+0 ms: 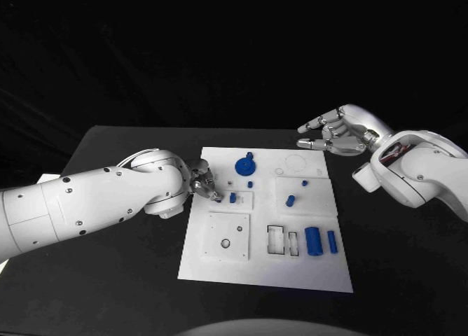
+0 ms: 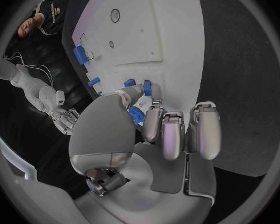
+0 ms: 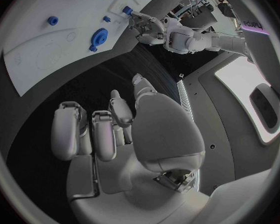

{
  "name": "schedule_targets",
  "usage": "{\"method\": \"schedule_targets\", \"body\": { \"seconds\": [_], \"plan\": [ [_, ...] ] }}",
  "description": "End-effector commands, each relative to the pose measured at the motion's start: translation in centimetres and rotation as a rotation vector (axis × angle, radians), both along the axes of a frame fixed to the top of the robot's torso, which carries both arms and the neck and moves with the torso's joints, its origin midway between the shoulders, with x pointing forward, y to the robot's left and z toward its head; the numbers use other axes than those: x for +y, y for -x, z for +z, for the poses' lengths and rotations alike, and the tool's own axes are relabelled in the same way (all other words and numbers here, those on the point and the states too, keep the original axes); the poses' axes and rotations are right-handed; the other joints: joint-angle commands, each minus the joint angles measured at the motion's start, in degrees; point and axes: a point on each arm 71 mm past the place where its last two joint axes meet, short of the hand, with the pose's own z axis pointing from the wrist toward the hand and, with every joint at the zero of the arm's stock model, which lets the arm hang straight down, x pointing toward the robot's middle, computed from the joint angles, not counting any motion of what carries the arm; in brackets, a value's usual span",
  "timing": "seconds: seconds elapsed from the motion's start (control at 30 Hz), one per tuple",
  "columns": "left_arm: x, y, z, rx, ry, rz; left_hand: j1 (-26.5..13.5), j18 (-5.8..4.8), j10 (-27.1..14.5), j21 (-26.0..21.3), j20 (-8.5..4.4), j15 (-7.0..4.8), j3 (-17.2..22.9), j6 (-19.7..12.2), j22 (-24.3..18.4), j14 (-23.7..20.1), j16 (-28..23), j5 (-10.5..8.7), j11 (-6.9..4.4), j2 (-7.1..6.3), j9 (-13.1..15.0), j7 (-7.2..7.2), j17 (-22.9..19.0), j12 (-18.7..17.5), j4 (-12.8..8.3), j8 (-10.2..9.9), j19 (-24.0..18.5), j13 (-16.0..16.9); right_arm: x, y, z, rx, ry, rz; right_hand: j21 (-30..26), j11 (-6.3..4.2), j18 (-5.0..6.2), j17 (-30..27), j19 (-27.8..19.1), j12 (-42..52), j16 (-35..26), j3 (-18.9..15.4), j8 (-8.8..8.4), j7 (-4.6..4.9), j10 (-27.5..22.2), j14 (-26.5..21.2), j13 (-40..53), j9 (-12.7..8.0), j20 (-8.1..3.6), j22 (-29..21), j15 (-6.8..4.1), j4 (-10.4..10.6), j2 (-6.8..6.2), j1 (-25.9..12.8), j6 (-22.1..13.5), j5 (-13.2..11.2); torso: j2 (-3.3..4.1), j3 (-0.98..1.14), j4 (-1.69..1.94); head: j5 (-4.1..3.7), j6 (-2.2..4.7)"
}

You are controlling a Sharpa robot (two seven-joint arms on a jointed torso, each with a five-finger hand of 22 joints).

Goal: Assemble the parts on the task board

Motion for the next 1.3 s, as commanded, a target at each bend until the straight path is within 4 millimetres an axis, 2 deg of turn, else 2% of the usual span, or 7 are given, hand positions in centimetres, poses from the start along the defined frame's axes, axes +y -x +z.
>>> {"method": "schedule_targets", "body": {
  "seconds": [0.03, 0.2, 0.43, 0.97, 1.3],
  "plan": [
    [-0.07, 0.20, -0.45, 0.036, -0.019, -0.018, -1.36, -0.33, 0.57, 0.36, -0.60, -0.35, 6.10, 0.66, 6.82, 6.03, 0.17, 0.02, -0.09, -0.26, 0.07, -1.06, 15.08, 0.33, -6.07, 0.55, 3.17, 0.56, 0.13, 0.07, -0.05, 0.005, 0.002, 0.012, -0.22, -0.03, 0.53, 9.08, -0.32, -0.12, -0.21, -0.41, 0.27, -0.12, -0.42, 4.58, -0.07, 0.06, 0.07, -0.04, 0.10, 0.03, 0.45, -0.02, -0.21, 0.21, 0.02, 0.00, 0.01, -0.01, -0.07],
    [-0.12, 0.11, -0.53, 0.042, -0.021, -0.019, -3.97, -0.35, 0.70, 0.44, -0.80, -0.61, 3.92, 1.07, 6.98, 6.03, 0.17, -0.08, -0.43, -1.14, -0.28, -1.51, 15.08, 0.57, -5.06, 0.92, 3.22, 0.81, 0.15, 0.08, -0.05, 0.005, 0.002, 0.013, -0.22, -0.03, 0.53, 9.08, -0.32, -0.12, -0.21, -0.41, 0.27, -0.12, -0.42, 4.58, -0.07, 0.06, 0.07, -0.04, 0.10, 0.03, 0.45, -0.02, -0.21, 0.21, 0.05, -0.02, -0.01, -0.02, -0.27],
    [-0.19, -0.04, -0.63, 0.048, -0.025, -0.020, -6.14, -0.41, 0.81, 0.58, -0.99, -0.79, 2.27, 1.56, 7.22, 6.03, 0.17, -0.02, -0.61, -1.11, -0.82, -1.72, 15.08, 0.80, -3.80, 1.05, 3.30, 1.08, 0.14, 0.07, -0.05, 0.005, 0.002, 0.013, -0.26, -0.03, 0.54, 9.04, -0.34, -0.21, -0.25, -0.46, 0.28, -0.12, -0.47, 4.57, -0.14, 0.06, 0.07, -0.09, 0.10, 0.04, 0.47, -0.01, -0.20, 0.22, 0.02, 0.02, -0.05, -0.09, -0.43],
    [-0.30, -0.12, -0.70, 0.054, -0.030, -0.024, -7.48, -0.48, 1.09, 0.80, -1.09, -0.89, 1.23, 2.04, 7.58, 6.03, 0.17, 0.01, -0.75, -1.37, -1.25, -1.89, 15.08, 1.31, -3.10, 1.19, 3.43, 1.64, 0.13, 0.09, -0.05, 0.005, 0.002, 0.013, -0.26, -0.03, 0.54, 9.04, -0.34, -0.21, -0.25, -0.46, 0.28, -0.12, -0.47, 4.57, -0.14, 0.06, 0.07, -0.09, 0.10, 0.04, 0.47, -0.01, -0.20, 0.22, -0.03, 0.03, -0.02, -0.18, -0.60],
    [-0.25, -0.20, -0.73, 0.056, -0.032, -0.023, -9.90, -0.68, 1.51, 1.39, -1.19, -1.01, -0.21, 2.88, 8.43, 6.03, 0.17, 0.13, -0.91, -1.65, -1.96, -2.09, 15.08, 1.92, -1.57, 1.28, 3.74, 2.31, 0.09, 0.10, -0.04, 0.005, 0.002, 0.012, -0.29, -0.03, 0.55, 9.01, -0.35, -0.24, -0.27, -0.52, 0.27, -0.12, -0.48, 4.57, -0.17, 0.06, 0.07, -0.15, 0.10, 0.07, 0.47, -0.03, -0.21, 0.22, -0.03, 0.03, 0.02, -0.24, -0.65]
  ]
}}
